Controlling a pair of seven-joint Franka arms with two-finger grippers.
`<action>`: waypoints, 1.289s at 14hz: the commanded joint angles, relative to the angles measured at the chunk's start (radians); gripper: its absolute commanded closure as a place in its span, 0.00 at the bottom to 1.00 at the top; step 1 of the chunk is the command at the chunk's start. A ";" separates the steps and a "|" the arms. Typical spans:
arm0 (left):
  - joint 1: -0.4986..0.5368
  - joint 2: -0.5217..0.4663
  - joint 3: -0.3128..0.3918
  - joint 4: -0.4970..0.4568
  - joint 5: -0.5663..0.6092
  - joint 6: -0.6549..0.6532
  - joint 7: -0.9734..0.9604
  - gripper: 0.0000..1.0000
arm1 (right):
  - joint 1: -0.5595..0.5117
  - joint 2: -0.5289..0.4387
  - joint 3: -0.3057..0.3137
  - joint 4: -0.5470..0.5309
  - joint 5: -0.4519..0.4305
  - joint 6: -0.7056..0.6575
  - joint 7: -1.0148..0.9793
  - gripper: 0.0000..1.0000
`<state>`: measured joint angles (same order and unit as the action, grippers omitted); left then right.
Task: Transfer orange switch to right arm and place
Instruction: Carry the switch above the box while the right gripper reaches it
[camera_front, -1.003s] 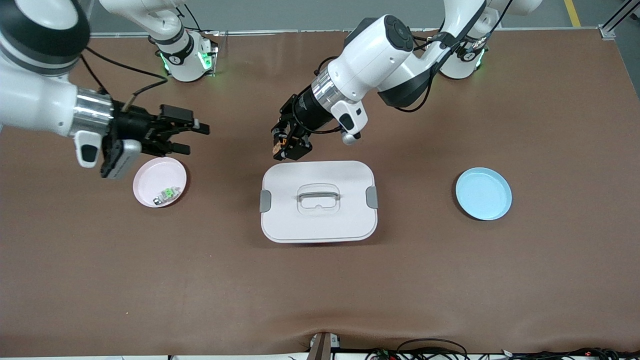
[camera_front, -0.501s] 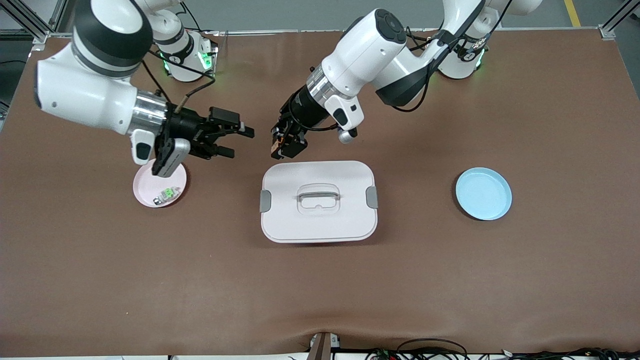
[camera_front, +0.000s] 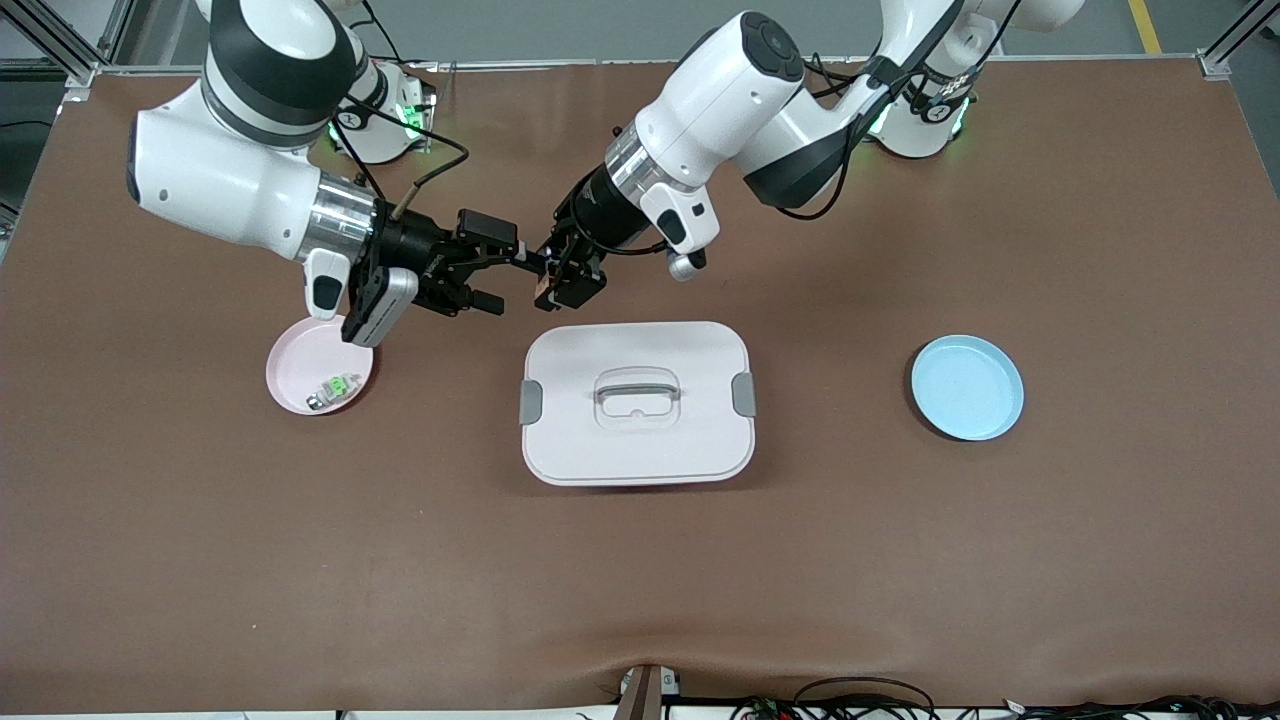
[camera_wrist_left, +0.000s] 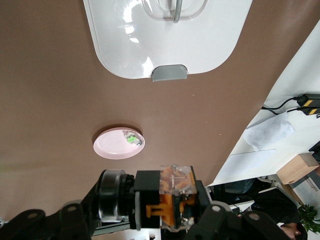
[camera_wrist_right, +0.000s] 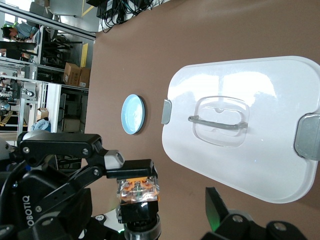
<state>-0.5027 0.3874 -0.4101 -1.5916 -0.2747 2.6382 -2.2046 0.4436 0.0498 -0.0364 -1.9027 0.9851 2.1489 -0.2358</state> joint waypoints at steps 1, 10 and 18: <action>-0.011 0.011 0.004 0.021 0.025 0.019 -0.021 0.77 | 0.023 -0.027 -0.011 -0.042 0.026 0.020 -0.017 0.00; -0.010 -0.001 0.002 0.022 0.023 0.019 -0.026 0.77 | 0.056 -0.024 -0.010 -0.084 0.026 0.048 -0.014 0.00; -0.011 0.002 0.002 0.022 0.023 0.019 -0.026 0.76 | 0.043 -0.025 -0.014 -0.062 0.018 -0.014 -0.019 0.66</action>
<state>-0.5096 0.3944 -0.4119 -1.5805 -0.2746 2.6383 -2.2046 0.4900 0.0402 -0.0412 -1.9507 1.0010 2.1569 -0.2363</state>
